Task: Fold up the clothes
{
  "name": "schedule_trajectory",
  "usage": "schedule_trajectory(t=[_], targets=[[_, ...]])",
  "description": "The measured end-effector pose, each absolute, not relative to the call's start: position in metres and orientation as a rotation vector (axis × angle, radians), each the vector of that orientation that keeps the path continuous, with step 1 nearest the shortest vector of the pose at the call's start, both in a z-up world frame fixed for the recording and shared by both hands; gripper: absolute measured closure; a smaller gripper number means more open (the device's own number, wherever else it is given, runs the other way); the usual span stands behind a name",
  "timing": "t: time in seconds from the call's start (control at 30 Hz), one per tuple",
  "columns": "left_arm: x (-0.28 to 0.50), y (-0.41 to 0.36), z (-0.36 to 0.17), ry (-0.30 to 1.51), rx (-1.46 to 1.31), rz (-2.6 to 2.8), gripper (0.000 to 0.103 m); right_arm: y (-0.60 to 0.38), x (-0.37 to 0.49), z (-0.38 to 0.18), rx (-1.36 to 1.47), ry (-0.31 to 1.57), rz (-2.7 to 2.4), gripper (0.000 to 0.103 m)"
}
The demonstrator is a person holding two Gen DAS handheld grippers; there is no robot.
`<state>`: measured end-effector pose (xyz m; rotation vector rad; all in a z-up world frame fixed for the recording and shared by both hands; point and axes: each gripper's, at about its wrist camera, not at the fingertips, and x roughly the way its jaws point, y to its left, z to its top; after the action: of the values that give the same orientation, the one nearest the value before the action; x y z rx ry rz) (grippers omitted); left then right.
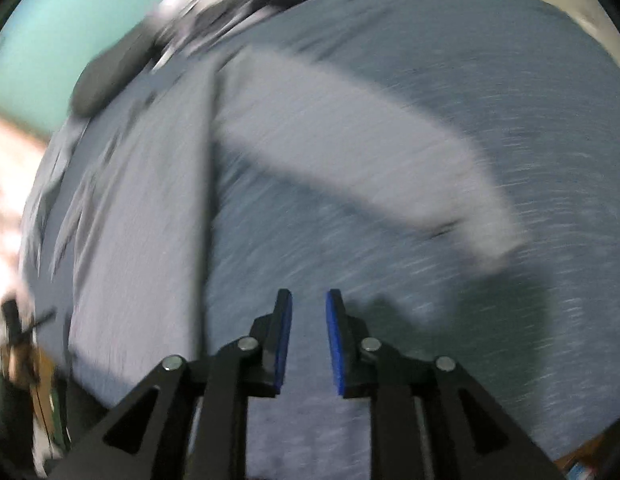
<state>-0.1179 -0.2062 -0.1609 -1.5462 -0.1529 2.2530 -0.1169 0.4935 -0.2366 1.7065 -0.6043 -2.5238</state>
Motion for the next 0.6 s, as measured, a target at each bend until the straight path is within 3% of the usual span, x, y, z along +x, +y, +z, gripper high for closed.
schedule_trajectory(t=[0.3,0.33,0.37,0.43,0.6], targets=[[-0.148,-0.166,-0.192,-0.174,-1.523,2.271,0.103,0.605,-0.125,-0.248,1.802,-1.037,-2.592,0.077],[-0.151,-0.161,-0.195,-0.176,-1.525,2.27,0.103,0.609,-0.126,-0.25,1.804,-1.065,-2.585,0.074],[-0.154,-0.157,-0.197,-0.174,-1.528,2.269,0.103,0.613,-0.126,-0.253,1.806,-1.098,-2.575,0.061],[-0.156,-0.151,-0.198,-0.166,-1.532,2.264,0.103,0.618,-0.126,-0.26,1.815,-1.182,-2.54,0.047],[-0.159,-0.141,-0.194,-0.145,-1.546,2.252,0.103,0.615,-0.131,-0.272,1.812,-1.229,-2.5,0.047]])
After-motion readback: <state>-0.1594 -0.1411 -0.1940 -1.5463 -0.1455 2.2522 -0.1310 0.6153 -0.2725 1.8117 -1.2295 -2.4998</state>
